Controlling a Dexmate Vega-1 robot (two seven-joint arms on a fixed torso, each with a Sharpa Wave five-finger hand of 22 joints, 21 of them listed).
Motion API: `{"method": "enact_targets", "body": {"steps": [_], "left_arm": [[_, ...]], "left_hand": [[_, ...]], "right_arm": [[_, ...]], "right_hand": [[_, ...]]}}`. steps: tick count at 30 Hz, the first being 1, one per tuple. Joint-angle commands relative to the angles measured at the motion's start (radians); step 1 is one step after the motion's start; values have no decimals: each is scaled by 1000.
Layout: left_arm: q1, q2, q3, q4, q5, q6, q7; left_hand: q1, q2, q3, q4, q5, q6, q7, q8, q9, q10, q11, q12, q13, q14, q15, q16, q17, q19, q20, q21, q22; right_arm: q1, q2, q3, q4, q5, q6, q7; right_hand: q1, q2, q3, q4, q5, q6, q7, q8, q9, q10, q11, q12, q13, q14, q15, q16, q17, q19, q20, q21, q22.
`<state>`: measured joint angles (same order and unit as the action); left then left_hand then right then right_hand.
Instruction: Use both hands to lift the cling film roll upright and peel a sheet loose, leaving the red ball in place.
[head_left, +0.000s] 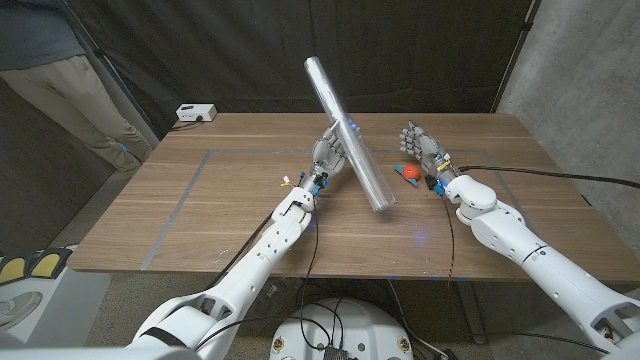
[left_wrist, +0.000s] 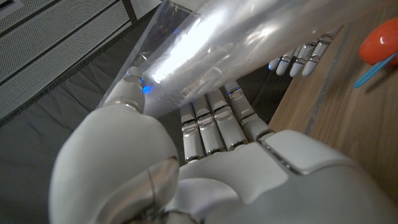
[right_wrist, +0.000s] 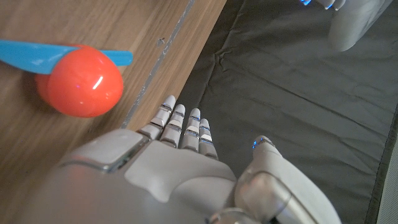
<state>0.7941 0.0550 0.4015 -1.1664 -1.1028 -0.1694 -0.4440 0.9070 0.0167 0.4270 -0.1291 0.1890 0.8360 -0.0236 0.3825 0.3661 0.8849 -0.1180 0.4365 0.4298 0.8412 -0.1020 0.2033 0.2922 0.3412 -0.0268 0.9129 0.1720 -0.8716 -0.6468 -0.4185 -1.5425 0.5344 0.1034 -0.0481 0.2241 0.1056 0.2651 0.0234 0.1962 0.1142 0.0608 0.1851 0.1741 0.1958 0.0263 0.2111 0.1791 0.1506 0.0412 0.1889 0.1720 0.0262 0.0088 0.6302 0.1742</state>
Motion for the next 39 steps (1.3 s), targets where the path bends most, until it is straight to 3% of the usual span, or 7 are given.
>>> {"method": "enact_targets", "body": {"steps": [1,13,19,24,31,32,39], "left_arm": [[8,-59,-21,34,-46,9,-7],[4,-85,-38,65,-69,19,-42],[-3,-95,-45,88,-75,13,-88],[10,-102,-52,70,-84,18,-89],[34,-113,-58,41,-100,20,-83],[37,-115,-60,39,-106,23,-85],[49,-125,-63,29,-125,28,-104]], "left_hand": [[115,133,85,86,4,20,-10,121,15,-1,-43,6,-4,22,-105,7,-2,17,-2,-5,3],[125,124,95,74,2,-1,-10,137,31,0,-37,-7,-22,33,-103,6,-14,42,-1,-7,1],[130,125,106,67,-3,-46,-18,115,12,-22,-29,-30,-37,23,-93,2,-22,37,7,-17,1],[93,104,88,87,-11,-43,-26,110,-7,-27,-28,-47,-52,5,-93,-1,-30,35,6,-26,1],[35,106,71,127,-10,-57,-45,92,-36,-41,-25,-73,-72,-17,-83,-2,-40,30,7,-41,2],[16,103,65,139,-10,-71,-59,81,-46,-52,-19,-84,-78,-25,-81,-2,-44,29,7,-47,2],[-67,105,54,195,-7,-152,-72,14,-99,-125,-1,-152,-109,-91,-61,-6,-65,20,25,-77,2]], "right_arm": [[41,-44,-33,-72,-64,-68,22],[62,-92,-54,-170,-130,-146,19],[70,-104,-63,-200,-156,-162,24],[77,-110,-69,-218,-173,-178,28],[83,-113,-76,-238,-184,-194,38],[83,-116,-77,-244,-188,-196,38],[91,-130,-86,-295,-211,-222,49]], "right_hand": [[14,-1,1,-12,-2,3,-3,2,5,8,-2,-1,4,4,-1,-4,2,9,1,-4,3],[22,-5,3,-21,-4,2,-3,2,5,10,-2,-1,4,4,-3,-5,1,11,0,-8,3],[23,-7,3,-23,-5,3,-4,3,5,11,-2,-1,4,6,-4,-4,1,11,0,-10,4],[22,-8,2,-24,-6,3,-3,2,5,11,-3,-1,4,7,-5,-4,2,12,-1,-12,4],[20,-8,1,-23,-7,2,-5,2,5,11,-5,-1,4,7,-6,-3,3,12,-2,-14,4],[19,-8,1,-23,-8,2,-6,2,6,11,-5,-1,4,7,-6,-3,3,12,-2,-15,4],[17,-9,0,-22,-8,3,-5,2,6,11,-4,-1,4,9,-5,-2,4,13,-2,-17,4]]}}
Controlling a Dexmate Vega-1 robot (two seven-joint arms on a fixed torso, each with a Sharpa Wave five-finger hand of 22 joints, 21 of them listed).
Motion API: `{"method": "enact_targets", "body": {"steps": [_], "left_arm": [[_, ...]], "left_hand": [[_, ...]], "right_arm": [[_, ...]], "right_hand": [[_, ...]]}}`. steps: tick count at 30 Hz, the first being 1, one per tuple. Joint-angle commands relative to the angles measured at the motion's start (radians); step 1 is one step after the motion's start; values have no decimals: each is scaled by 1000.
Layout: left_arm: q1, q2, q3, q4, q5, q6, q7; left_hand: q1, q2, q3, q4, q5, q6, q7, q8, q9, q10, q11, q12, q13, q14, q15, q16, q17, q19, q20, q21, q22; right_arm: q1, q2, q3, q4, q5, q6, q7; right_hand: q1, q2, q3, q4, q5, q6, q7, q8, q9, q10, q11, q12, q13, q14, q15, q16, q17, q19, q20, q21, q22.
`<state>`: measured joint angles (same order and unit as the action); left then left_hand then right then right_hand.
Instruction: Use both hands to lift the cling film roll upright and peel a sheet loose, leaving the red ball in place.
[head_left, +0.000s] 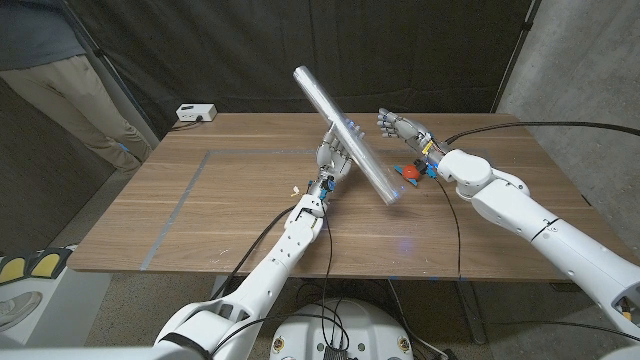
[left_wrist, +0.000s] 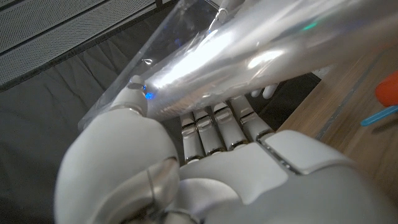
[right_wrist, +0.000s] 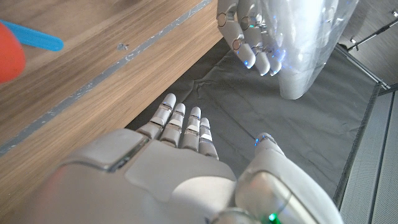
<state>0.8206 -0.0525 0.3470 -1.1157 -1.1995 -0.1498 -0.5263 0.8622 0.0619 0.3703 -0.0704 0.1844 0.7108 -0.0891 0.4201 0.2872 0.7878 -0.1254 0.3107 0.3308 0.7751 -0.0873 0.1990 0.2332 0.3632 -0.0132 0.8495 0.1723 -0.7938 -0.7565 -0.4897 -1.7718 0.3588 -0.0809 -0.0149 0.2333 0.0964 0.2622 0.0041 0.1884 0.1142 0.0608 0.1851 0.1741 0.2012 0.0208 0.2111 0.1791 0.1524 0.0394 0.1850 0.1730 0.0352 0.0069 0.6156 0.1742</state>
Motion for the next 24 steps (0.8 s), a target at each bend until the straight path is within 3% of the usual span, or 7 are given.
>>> {"method": "enact_targets", "body": {"steps": [1,6,15,18,19,21,24], "left_arm": [[26,-18,-8,-25,-28,8,-18],[34,-19,-8,-34,-31,9,-9],[49,-30,-11,-65,-58,30,26],[49,-37,-14,-65,-69,35,30],[47,-39,-14,-61,-70,35,28],[45,-43,-16,-61,-75,38,43],[43,-45,-17,-60,-75,40,62]], "left_hand": [[-32,54,107,141,-2,-32,-8,-29,-25,-29,5,-31,-13,-30,-75,-1,-8,-3,13,-16,1],[-72,12,83,155,1,-42,-14,-46,-44,-41,5,-50,-24,-49,-70,-1,-17,-6,15,-31,1],[-100,16,76,174,6,-58,-13,-60,-53,-56,15,-66,-32,-60,-62,2,-20,-6,20,-38,2],[-115,16,72,183,9,-70,-16,-68,-56,-58,18,-70,-35,-60,-63,5,-21,-3,22,-41,2],[-119,15,70,185,9,-73,-14,-70,-57,-59,19,-72,-36,-61,-62,5,-22,-5,24,-43,2],[-135,16,65,195,11,-76,-13,-74,-60,-66,23,-78,-38,-62,-59,7,-23,-9,25,-48,3],[-154,25,62,208,15,-57,-10,-69,-63,-54,20,-77,-42,-61,-58,10,-24,-10,27,-53,4]], "right_arm": [[17,-25,-17,-75,-41,-48,19],[29,-31,-30,-101,-63,-71,29],[36,-32,-35,-117,-81,-81,33],[37,-33,-44,-161,-120,-127,-1],[38,-35,-50,-187,-142,-161,-19],[52,-39,-75,-254,-201,-262,-54],[64,-31,-100,-303,-249,-346,-79]], "right_hand": [[7,0,3,-2,-1,3,-5,2,6,6,3,-1,4,8,-3,2,3,5,1,-2,4],[5,-1,1,-3,-2,11,-2,5,6,12,6,1,4,9,-4,2,3,7,1,-5,5],[4,-4,0,-4,-2,13,-1,5,6,20,8,3,4,12,-2,3,3,11,3,-7,5],[4,-10,-2,-11,-3,32,2,9,6,64,20,17,4,71,-2,19,3,64,13,1,5],[7,-13,-2,-18,-4,47,5,12,6,93,25,25,5,126,3,31,4,108,15,10,7],[15,-22,-2,-32,-5,68,6,15,6,132,37,35,6,190,-2,42,6,151,20,17,9],[36,-37,0,-54,-5,97,-2,22,6,149,32,37,6,223,-4,42,5,175,24,19,10]]}}
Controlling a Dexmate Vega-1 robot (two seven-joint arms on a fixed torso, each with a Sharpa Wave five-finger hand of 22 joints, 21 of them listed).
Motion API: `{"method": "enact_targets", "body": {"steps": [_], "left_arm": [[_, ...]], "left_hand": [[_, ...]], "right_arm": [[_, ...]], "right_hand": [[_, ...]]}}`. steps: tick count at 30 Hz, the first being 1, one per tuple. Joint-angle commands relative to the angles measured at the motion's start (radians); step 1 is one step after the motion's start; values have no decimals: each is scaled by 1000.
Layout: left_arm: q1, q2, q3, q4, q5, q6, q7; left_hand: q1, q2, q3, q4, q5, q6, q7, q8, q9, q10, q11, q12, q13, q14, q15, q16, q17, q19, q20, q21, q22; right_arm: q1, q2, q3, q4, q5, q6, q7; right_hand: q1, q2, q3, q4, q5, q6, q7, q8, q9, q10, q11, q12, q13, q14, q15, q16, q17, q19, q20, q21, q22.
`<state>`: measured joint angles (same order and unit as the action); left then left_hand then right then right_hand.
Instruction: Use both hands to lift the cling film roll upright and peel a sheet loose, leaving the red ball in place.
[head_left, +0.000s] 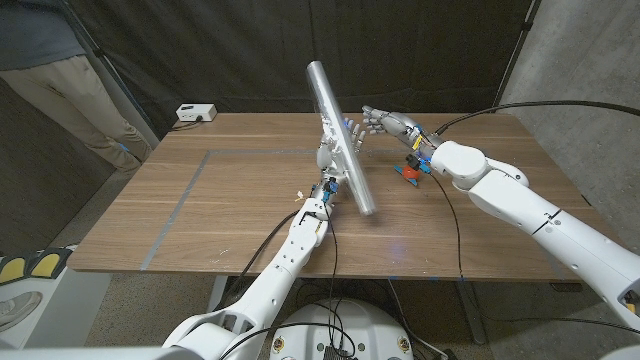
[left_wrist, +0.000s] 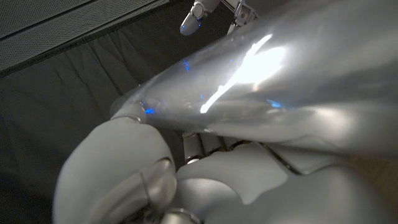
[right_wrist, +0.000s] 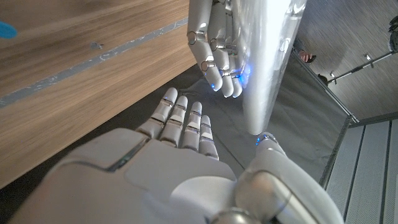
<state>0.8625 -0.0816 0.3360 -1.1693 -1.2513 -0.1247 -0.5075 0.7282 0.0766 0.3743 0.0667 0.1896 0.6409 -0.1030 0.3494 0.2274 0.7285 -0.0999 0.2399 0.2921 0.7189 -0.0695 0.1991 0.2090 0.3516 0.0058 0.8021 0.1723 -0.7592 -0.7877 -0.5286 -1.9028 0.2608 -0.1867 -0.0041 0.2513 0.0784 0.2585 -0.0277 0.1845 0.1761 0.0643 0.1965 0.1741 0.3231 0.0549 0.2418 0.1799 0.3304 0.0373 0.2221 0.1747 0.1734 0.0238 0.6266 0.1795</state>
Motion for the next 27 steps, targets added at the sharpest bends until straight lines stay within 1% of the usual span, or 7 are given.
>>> {"method": "enact_targets", "body": {"steps": [1,3,8,9,15,22,27], "left_arm": [[1,-17,-7,-6,-24,16,48],[-1,-18,-7,-3,-22,14,58],[-6,-20,-9,3,-20,13,72],[-7,-21,-10,3,-20,12,76],[-7,-24,-11,1,-14,4,99],[-4,-26,-12,-4,-4,-8,139],[-1,-27,-11,-11,2,-14,169]], "left_hand": [[-24,14,58,73,11,19,5,3,-4,11,-7,-6,-5,-2,-78,12,0,2,7,-7,4],[-28,17,58,75,12,24,4,3,-5,14,-8,-6,-6,5,-80,15,-1,1,6,-9,4],[-36,18,58,76,14,34,5,5,-8,25,-13,-5,-9,10,-85,17,-3,4,1,-12,4],[-37,17,58,76,14,34,5,5,-8,24,-13,-5,-9,12,-85,18,-3,4,0,-12,4],[-42,13,56,76,15,42,4,7,-10,25,-17,-7,-11,13,-91,17,-4,5,-2,-15,4],[-46,14,57,74,17,48,7,8,-12,31,-20,-4,-11,14,-94,16,-5,2,-8,-20,4],[-46,16,59,73,19,49,6,7,-13,32,-22,-3,-11,16,-97,16,-6,3,-9,-21,4]], "right_arm": [[32,6,-69,-185,-165,-263,-99],[37,16,-85,-205,-190,-298,-112],[50,55,-142,-251,-277,-414,-170],[54,61,-157,-261,-298,-443,-179],[75,93,-239,-318,-425,-603,-229],[79,134,-299,-344,-533,-713,-290],[85,168,-344,-345,-610,-782,-331]], "right_hand": [[28,-24,5,-32,-2,56,-10,16,7,33,-9,6,6,46,-4,1,4,39,9,7,4],[59,-25,16,-56,-2,82,-14,20,8,54,-6,10,6,68,-10,-1,5,49,23,4,6],[104,-23,33,-89,-3,138,-27,28,10,119,-20,29,9,123,-43,4,9,60,35,0,9],[113,-22,36,-95,-3,156,-26,31,11,137,-22,33,10,155,-52,13,12,72,47,2,9],[162,-29,48,-122,-2,213,-42,39,13,199,-37,51,14,236,-92,35,23,131,58,18,12],[204,-40,39,-130,1,300,-51,57,17,295,-53,84,25,338,-134,97,67,199,40,44,18],[278,-59,16,-134,8,402,-73,74,23,441,-75,129,56,476,-198,251,167,291,4,105,46]]}}
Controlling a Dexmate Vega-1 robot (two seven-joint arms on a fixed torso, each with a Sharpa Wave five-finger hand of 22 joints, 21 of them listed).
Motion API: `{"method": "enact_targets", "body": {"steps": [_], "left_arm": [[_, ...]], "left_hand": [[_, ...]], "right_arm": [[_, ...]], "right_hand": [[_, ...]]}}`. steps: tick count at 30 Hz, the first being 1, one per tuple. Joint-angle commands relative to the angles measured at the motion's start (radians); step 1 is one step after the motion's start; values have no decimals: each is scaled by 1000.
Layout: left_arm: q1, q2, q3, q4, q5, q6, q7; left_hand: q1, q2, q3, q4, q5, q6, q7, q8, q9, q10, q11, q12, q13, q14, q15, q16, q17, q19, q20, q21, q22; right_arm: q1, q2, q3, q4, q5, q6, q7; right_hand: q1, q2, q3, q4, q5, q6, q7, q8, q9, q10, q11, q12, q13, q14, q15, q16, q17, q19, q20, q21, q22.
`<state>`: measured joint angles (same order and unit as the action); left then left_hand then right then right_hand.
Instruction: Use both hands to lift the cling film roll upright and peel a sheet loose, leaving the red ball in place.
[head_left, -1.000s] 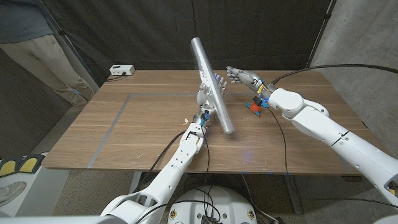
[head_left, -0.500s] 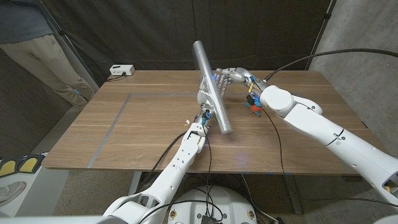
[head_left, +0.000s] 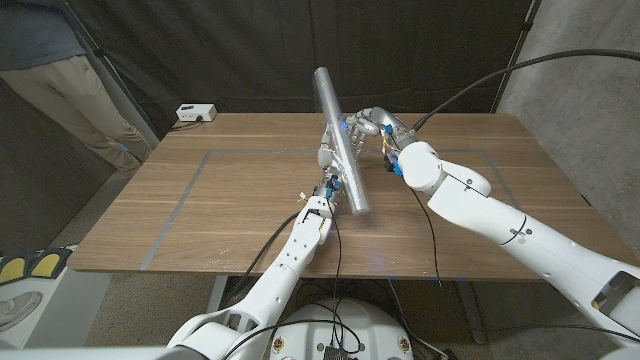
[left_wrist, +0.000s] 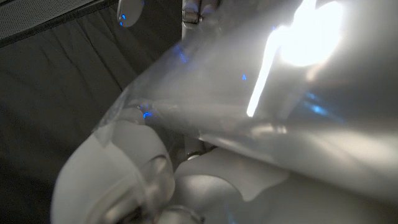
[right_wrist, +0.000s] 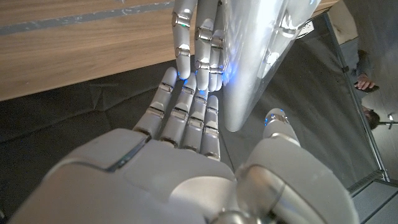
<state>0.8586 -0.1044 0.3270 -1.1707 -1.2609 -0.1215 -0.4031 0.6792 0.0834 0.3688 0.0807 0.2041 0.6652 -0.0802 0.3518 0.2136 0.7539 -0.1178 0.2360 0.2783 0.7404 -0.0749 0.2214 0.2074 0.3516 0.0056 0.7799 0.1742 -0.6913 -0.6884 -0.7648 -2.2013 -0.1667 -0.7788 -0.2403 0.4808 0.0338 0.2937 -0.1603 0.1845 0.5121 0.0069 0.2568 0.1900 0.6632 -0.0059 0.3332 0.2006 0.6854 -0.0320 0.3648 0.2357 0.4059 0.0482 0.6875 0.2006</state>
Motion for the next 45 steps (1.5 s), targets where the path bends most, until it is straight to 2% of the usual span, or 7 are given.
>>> {"method": "enact_targets", "body": {"steps": [1,9,16,21,29,37,45], "left_arm": [[4,-5,-2,-11,13,-20,71],[6,-7,1,-15,20,-30,101],[12,-9,2,-25,23,-39,115],[20,-7,3,-39,28,-48,133],[31,-5,8,-63,32,-61,152],[45,-1,15,-91,29,-62,165],[52,6,21,-108,30,-66,171]], "left_hand": [[3,10,65,58,5,23,-17,4,1,7,-5,1,3,-7,-91,-7,-5,3,-10,1,3],[3,12,68,55,6,28,-16,5,0,6,-6,2,4,-7,-92,-9,-5,3,-13,-2,3],[2,15,71,53,7,30,-10,5,-1,6,-5,3,5,-10,-93,-12,-6,1,-20,-6,3],[1,18,72,52,8,30,-10,4,-2,0,-5,2,5,-18,-92,-16,-6,-2,-25,-9,4],[-2,24,75,51,8,27,-10,2,-3,-12,-3,-2,6,-26,-92,-20,-6,-8,-28,-14,4],[-5,29,78,51,7,24,-13,0,-4,-11,-5,0,7,-27,-93,-20,-5,-9,-29,-17,5],[-9,32,79,51,7,31,-11,2,-4,-8,-5,3,8,-25,-94,-19,-5,-7,-29,-19,5]], "right_arm": [[20,72,-113,-48,-190,-202,-94],[62,89,-205,-55,-294,-318,-84],[150,99,-334,-55,-392,-478,-44],[242,90,-436,-86,-407,-607,15],[252,96,-447,-97,-588,-617,302],[247,160,-494,9,-1021,-617,677],[249,190,-496,60,-1157,-600,823]], "right_hand": [[59,-15,-22,-1,9,77,-17,14,8,114,-19,42,40,134,-137,129,121,60,-22,52,32],[171,-35,-57,-1,17,179,-29,14,23,236,-56,106,105,186,-179,346,313,75,-50,159,127],[230,-43,-90,9,19,258,-39,21,42,297,-75,154,167,186,-182,524,489,88,-74,260,211],[241,-41,-109,19,20,328,-51,35,49,362,-85,197,205,191,-182,595,544,101,-86,318,256],[240,-38,-123,27,21,310,-55,13,45,320,-85,189,227,145,-182,595,538,72,-84,329,261],[248,-37,-131,26,23,347,-59,20,47,363,-93,213,244,161,-182,620,541,76,-93,342,259],[260,-35,-133,24,26,354,-60,17,46,368,-96,220,255,160,-184,626,537,81,-97,353,258]]}}
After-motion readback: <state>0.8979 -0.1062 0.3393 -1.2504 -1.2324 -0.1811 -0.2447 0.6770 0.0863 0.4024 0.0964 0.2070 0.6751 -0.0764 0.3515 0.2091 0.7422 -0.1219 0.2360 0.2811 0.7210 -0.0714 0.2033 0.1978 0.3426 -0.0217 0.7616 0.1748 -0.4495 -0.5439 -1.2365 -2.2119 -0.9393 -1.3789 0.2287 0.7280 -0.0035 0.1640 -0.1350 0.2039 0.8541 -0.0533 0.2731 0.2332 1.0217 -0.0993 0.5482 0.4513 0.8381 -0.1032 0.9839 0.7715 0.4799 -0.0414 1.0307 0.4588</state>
